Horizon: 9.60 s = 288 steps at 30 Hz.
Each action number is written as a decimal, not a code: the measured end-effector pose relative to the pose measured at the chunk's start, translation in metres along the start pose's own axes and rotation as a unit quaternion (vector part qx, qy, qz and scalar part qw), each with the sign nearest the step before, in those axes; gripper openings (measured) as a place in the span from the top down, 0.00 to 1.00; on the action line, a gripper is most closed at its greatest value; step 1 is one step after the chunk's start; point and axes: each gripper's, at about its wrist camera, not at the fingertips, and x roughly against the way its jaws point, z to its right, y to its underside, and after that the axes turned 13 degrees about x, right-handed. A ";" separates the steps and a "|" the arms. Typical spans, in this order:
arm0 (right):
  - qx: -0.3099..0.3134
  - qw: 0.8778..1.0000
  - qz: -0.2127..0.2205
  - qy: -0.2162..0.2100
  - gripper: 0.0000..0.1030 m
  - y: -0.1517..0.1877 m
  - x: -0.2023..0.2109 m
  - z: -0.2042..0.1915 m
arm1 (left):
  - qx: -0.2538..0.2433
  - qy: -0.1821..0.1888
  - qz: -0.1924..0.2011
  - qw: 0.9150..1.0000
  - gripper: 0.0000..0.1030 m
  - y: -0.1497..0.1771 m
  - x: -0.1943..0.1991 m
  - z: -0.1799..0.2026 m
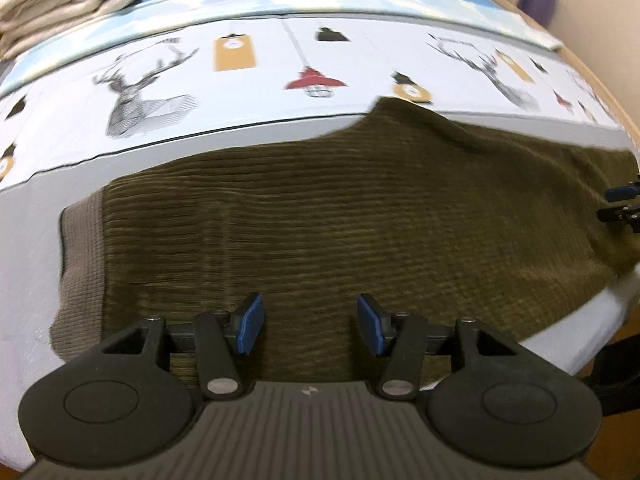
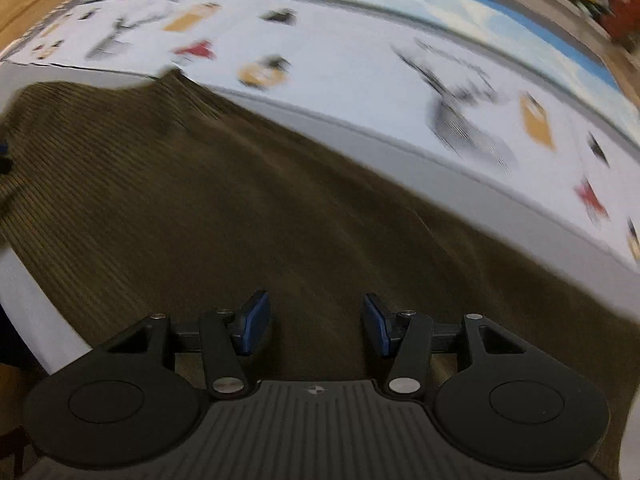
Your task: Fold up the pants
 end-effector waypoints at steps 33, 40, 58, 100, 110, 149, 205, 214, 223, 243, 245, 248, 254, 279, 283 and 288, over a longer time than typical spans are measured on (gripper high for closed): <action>-0.691 0.703 0.086 0.143 0.35 0.314 0.052 0.189 | -0.083 -0.015 -0.089 0.992 0.41 0.019 -0.051 0.084; -0.676 0.713 0.103 0.157 0.61 0.303 0.046 0.196 | -0.083 -0.013 -0.089 0.993 0.41 0.018 -0.049 0.084; -0.683 0.699 0.099 0.186 0.67 0.291 0.054 0.188 | -0.074 -0.008 -0.085 0.994 0.39 0.019 -0.043 0.080; 0.213 0.968 0.130 -0.008 0.65 -0.037 -0.021 -0.253 | 0.020 -0.015 -0.042 0.999 0.37 0.010 -0.007 0.014; 0.102 0.984 0.143 0.006 0.41 -0.063 -0.013 -0.214 | 0.054 -0.015 -0.028 0.998 0.37 0.008 0.004 -0.017; -0.322 0.940 0.109 0.010 0.28 0.108 0.019 -0.037 | 0.168 0.143 -0.071 0.973 0.46 -0.104 -0.116 0.108; -0.062 0.981 0.179 -0.027 0.29 -0.056 0.042 -0.133 | 0.339 0.022 0.059 0.939 0.36 0.043 0.030 -0.091; 0.005 0.996 0.044 -0.083 0.33 -0.078 -0.032 -0.176 | 0.471 -0.005 0.037 0.881 0.32 0.050 0.015 -0.155; 0.019 0.995 0.035 -0.093 0.32 -0.080 -0.038 -0.168 | 0.422 -0.049 0.048 0.904 0.47 0.035 -0.002 -0.136; -0.307 0.940 0.142 0.039 0.33 0.048 0.043 0.038 | -0.105 -0.002 0.278 0.955 0.74 0.004 0.093 0.325; -0.354 0.922 0.147 0.059 0.33 0.072 0.050 0.059 | -0.167 0.004 0.258 0.952 0.71 0.029 0.063 0.379; -0.419 0.892 0.150 0.086 0.33 0.102 0.056 0.085 | -0.237 0.030 0.155 0.958 0.48 0.061 0.007 0.425; -0.463 0.870 0.169 0.004 0.31 0.130 0.054 0.100 | -0.151 0.062 0.122 0.979 0.40 0.053 0.019 0.378; -0.366 0.925 0.098 -0.038 0.73 0.082 0.027 0.060 | -0.068 0.149 -0.013 0.986 0.58 0.013 -0.007 0.212; -0.342 0.928 0.150 -0.015 0.64 0.084 0.066 0.053 | -0.074 0.151 0.044 0.985 0.56 -0.029 0.019 0.201; -0.239 0.955 0.167 -0.055 0.53 0.075 0.073 0.029 | -0.094 0.137 0.055 0.985 0.60 -0.083 0.002 0.183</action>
